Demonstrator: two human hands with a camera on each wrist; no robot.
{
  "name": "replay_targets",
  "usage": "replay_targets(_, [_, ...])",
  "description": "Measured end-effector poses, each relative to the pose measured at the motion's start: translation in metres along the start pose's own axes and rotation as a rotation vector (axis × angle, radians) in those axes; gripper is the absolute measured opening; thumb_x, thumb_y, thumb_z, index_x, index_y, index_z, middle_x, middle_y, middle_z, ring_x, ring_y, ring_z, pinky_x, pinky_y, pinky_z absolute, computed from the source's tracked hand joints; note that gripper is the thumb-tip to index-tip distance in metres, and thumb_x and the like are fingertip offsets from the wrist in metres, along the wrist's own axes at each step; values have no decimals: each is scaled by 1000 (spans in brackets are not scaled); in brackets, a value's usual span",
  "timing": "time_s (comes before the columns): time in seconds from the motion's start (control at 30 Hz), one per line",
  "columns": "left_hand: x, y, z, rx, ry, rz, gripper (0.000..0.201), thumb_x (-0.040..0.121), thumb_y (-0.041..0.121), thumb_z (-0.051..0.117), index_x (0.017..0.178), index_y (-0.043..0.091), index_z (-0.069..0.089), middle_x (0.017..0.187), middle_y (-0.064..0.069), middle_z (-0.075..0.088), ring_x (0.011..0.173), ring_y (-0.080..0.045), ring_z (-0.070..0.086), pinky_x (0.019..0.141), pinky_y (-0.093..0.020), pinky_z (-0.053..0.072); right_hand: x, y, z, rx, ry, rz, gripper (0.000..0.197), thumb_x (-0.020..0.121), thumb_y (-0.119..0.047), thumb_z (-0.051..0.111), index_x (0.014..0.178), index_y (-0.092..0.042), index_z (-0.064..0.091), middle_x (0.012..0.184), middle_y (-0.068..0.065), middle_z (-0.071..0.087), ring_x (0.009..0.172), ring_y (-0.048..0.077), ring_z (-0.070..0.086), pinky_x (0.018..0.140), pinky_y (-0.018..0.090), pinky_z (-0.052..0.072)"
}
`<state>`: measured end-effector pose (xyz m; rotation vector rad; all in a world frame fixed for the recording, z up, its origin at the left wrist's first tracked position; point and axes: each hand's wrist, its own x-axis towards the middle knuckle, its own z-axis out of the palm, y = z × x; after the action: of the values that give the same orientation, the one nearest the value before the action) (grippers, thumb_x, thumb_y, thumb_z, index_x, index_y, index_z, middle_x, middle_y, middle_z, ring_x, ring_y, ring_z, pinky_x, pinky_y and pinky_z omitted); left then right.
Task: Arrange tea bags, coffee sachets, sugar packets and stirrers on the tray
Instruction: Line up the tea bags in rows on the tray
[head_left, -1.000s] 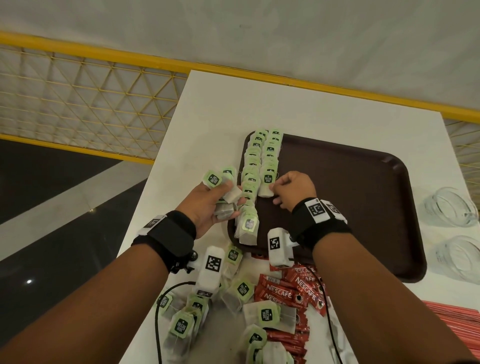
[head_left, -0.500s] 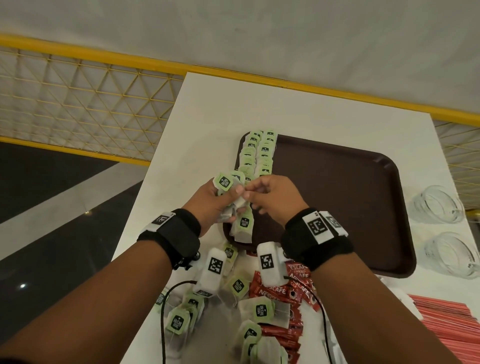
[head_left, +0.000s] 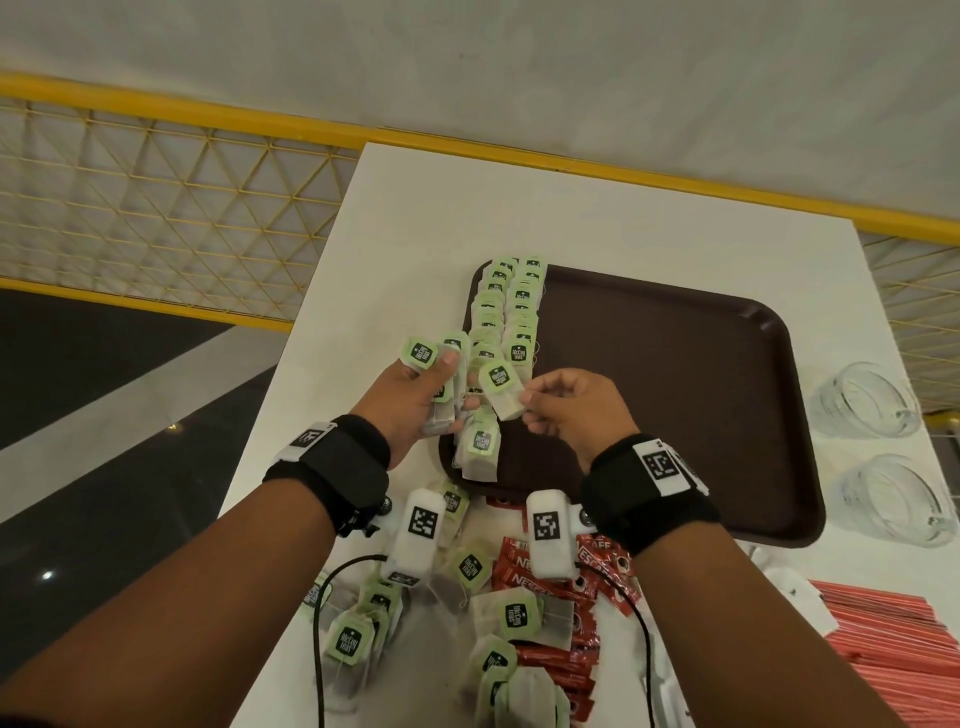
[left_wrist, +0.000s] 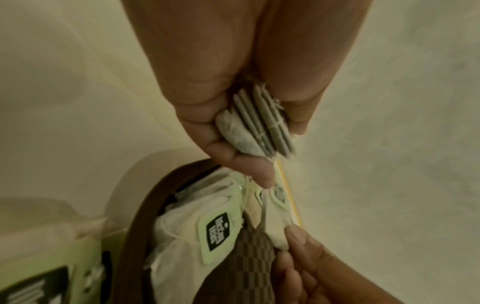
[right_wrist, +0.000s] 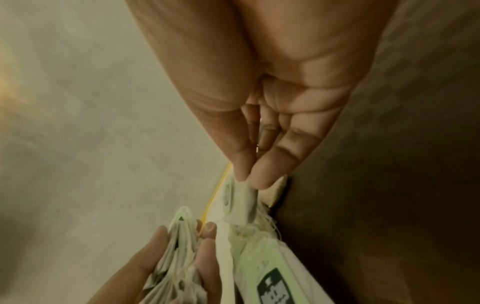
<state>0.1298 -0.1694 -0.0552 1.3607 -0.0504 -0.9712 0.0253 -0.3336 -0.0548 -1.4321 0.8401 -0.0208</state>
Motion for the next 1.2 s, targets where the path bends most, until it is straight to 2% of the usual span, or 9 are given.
replay_targets(0.23, [3, -1, 2, -36, 45, 4, 35, 100, 37, 50, 127, 17, 57, 112, -9, 70, 85, -17, 73, 68, -31, 59, 10, 9, -2, 154, 163, 17, 3, 88, 1, 65, 88, -2, 65, 81, 12, 67, 65, 13, 65, 64, 21, 58])
replay_targets(0.4, [3, -3, 1, -50, 50, 4, 33, 99, 36, 51, 125, 17, 57, 108, -6, 71, 82, -15, 73, 64, -29, 58, 19, 15, 4, 176, 198, 56, 7, 88, 3, 65, 84, -3, 65, 82, 12, 66, 67, 15, 66, 67, 24, 59])
replay_targets(0.6, [2, -5, 2, 29, 13, 28, 35, 99, 36, 53, 126, 13, 57, 100, -5, 67, 74, -14, 66, 62, -28, 57, 24, 16, 6, -122, 200, 65, 6, 87, -10, 70, 85, -9, 64, 83, 12, 69, 61, 15, 63, 64, 29, 59])
replay_targets(0.67, [1, -4, 4, 87, -42, 43, 35, 98, 32, 54, 124, 8, 56, 97, -9, 64, 70, -15, 62, 58, -27, 54, 24, 14, 4, -358, 263, -31, 11, 85, -22, 72, 82, -16, 65, 82, 4, 69, 66, 15, 62, 67, 34, 57])
replay_targets(0.73, [1, -4, 5, 182, -116, 53, 36, 97, 28, 57, 122, 1, 53, 95, -13, 61, 70, -18, 60, 54, -27, 49, 18, 4, 2, -463, 291, -166, 14, 85, -31, 71, 83, -18, 66, 81, -3, 66, 74, 10, 60, 69, 28, 51])
replay_targets(0.87, [2, -7, 10, 308, -201, 41, 28, 93, 20, 65, 115, 6, 56, 86, -9, 65, 69, -20, 63, 53, -29, 51, 1, -21, 16, -387, 93, -351, 15, 87, -28, 70, 96, -15, 69, 80, -6, 59, 61, -5, 56, 59, 11, 42])
replay_targets(0.97, [4, -8, 15, 479, -191, 97, 14, 90, 15, 68, 101, 15, 61, 76, 2, 67, 67, -14, 65, 61, -30, 53, 1, -25, 24, -511, -23, -374, 24, 85, -27, 72, 107, -20, 67, 86, 1, 58, 67, 13, 64, 70, 27, 53])
replay_targets(1.1, [6, -5, 16, 415, -216, 62, 19, 87, 19, 73, 102, 18, 61, 80, -4, 68, 71, -22, 67, 55, -31, 53, 5, -21, 21, -446, -9, -361, 11, 85, -16, 72, 94, -15, 66, 81, 2, 57, 53, 1, 53, 54, 12, 45])
replay_targets(1.2, [7, -2, 15, 344, -178, 46, 37, 84, 32, 75, 111, 13, 57, 87, -9, 69, 73, -22, 67, 54, -31, 53, 7, -17, 16, -343, 49, -376, 6, 88, -16, 69, 87, -10, 67, 78, -1, 61, 65, 7, 55, 60, 20, 49])
